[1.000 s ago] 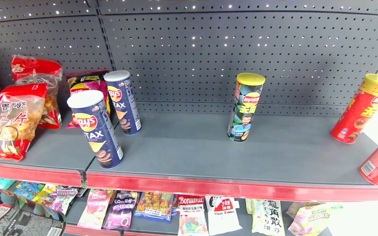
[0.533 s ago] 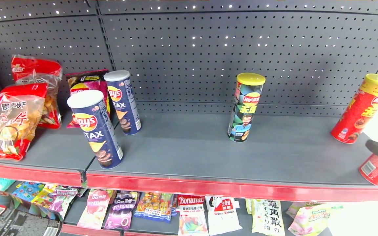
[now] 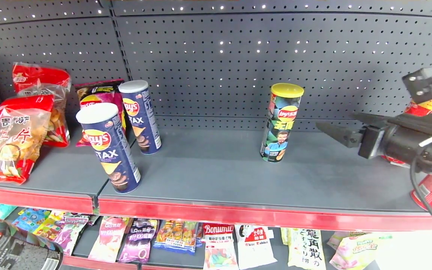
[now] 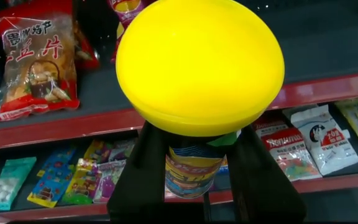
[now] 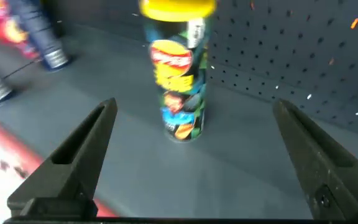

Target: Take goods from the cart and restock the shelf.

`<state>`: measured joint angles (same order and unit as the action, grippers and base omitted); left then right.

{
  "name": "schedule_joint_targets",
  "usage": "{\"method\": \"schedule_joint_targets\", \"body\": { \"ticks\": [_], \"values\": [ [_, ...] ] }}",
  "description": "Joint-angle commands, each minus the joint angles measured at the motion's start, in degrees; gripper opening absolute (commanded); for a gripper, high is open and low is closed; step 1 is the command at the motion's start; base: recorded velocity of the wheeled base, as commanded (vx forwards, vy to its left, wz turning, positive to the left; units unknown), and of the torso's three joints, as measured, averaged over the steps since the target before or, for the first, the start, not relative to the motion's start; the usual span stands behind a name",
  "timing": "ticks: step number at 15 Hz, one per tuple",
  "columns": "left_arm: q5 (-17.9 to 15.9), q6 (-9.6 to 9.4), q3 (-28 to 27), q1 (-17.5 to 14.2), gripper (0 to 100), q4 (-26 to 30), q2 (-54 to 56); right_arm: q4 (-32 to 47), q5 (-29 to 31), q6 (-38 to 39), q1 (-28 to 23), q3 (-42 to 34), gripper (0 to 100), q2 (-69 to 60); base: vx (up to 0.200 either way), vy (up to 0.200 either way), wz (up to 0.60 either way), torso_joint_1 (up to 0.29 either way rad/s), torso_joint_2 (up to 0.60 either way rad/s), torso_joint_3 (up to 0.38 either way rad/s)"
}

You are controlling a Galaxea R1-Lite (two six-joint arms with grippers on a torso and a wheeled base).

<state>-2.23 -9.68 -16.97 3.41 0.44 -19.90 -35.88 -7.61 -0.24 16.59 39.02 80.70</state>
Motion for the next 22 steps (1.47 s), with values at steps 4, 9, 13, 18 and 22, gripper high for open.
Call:
{"method": "schedule_joint_targets", "body": {
  "ticks": [4, 9, 13, 18, 22],
  "values": [
    [1.1, 0.01, 0.6, -0.1, 0, 0.0, -0.2, -3.1, 2.8, 0.5, 3.4, 5.3, 100, 11.6, 0.000, 0.000, 0.00, 0.000, 0.00, 0.000],
    [2.0, 0.01, 0.4, 0.0, 0, -0.1, -0.1, -3.5, 4.8, 0.9, 4.9, 9.6, 100, 16.2, 0.000, 0.000, 0.00, 0.000, 0.00, 0.000],
    [2.1, 0.01, 0.6, 0.0, 0, 0.0, -0.1, -4.2, 4.8, 0.9, 5.2, 12.1, 100, 17.8, 0.000, 0.000, 0.00, 0.000, 0.00, 0.000],
    [2.3, 0.01, 0.7, 0.0, 0, 0.0, -0.1, -4.3, 4.8, 0.9, 6.2, 14.9, 100, 20.3, 0.000, 0.000, 0.00, 0.000, 0.00, 0.000],
    [2.3, 0.01, 0.8, 0.0, 0, 0.0, -0.1, -4.3, 4.9, 0.7, 6.4, 16.9, 100, 22.3, 0.000, 0.000, 0.00, 0.000, 0.00, 0.000]
  ]
}}
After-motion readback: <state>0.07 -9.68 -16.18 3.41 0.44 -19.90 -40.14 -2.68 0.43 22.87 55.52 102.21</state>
